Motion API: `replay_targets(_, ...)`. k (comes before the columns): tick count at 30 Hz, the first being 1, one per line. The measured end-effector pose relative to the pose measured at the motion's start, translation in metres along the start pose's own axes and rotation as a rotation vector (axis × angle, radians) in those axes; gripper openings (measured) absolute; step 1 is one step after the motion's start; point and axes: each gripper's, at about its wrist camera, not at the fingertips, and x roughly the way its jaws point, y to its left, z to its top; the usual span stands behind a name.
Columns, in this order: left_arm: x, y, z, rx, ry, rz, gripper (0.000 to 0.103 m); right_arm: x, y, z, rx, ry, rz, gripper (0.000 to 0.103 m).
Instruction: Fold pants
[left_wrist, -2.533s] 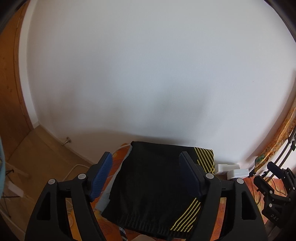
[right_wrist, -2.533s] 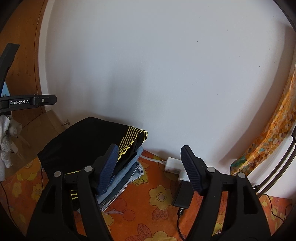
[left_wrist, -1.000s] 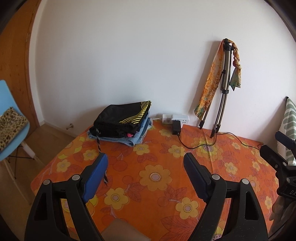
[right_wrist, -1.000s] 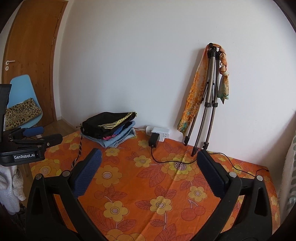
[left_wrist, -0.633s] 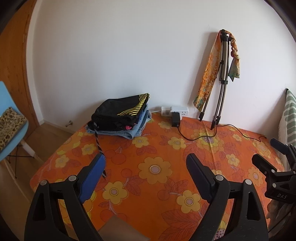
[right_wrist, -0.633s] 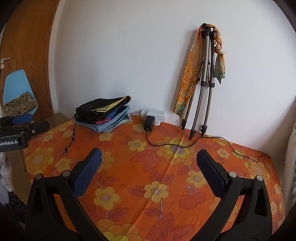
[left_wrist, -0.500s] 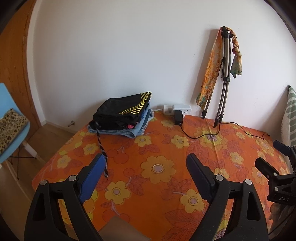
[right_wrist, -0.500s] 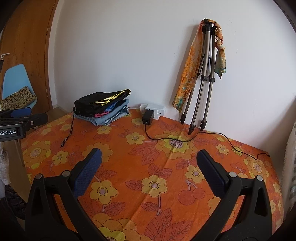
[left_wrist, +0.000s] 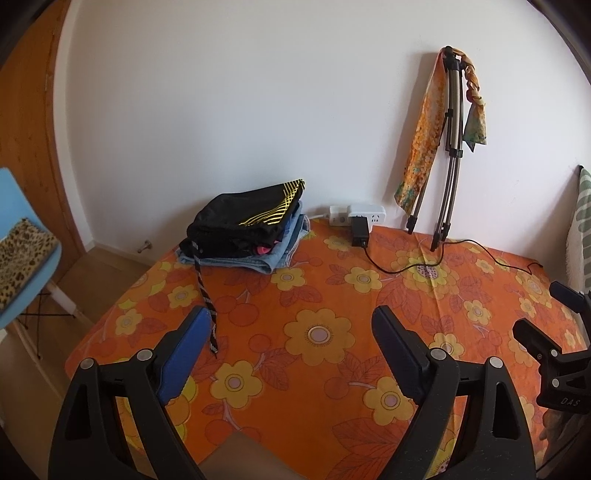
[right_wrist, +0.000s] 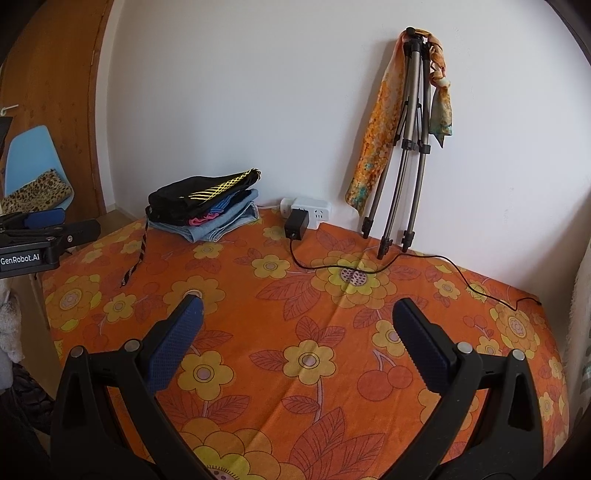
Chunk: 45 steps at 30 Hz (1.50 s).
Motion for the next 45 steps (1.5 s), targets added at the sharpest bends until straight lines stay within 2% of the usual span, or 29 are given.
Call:
replay_targets(22,-0.0062,0.0047,0.0007,-0.009,-0.025,0.009,0.089,0.0035,0.003,-0.0013,-0.004,0.009,-0.004,0.103)
replay_targets(45,-0.0039,0.0071,-0.0017,-0.015,-0.009,0.002,0.089,0.0024,0.0032,-0.0025,-0.003,0.013,-0.007,0.103)
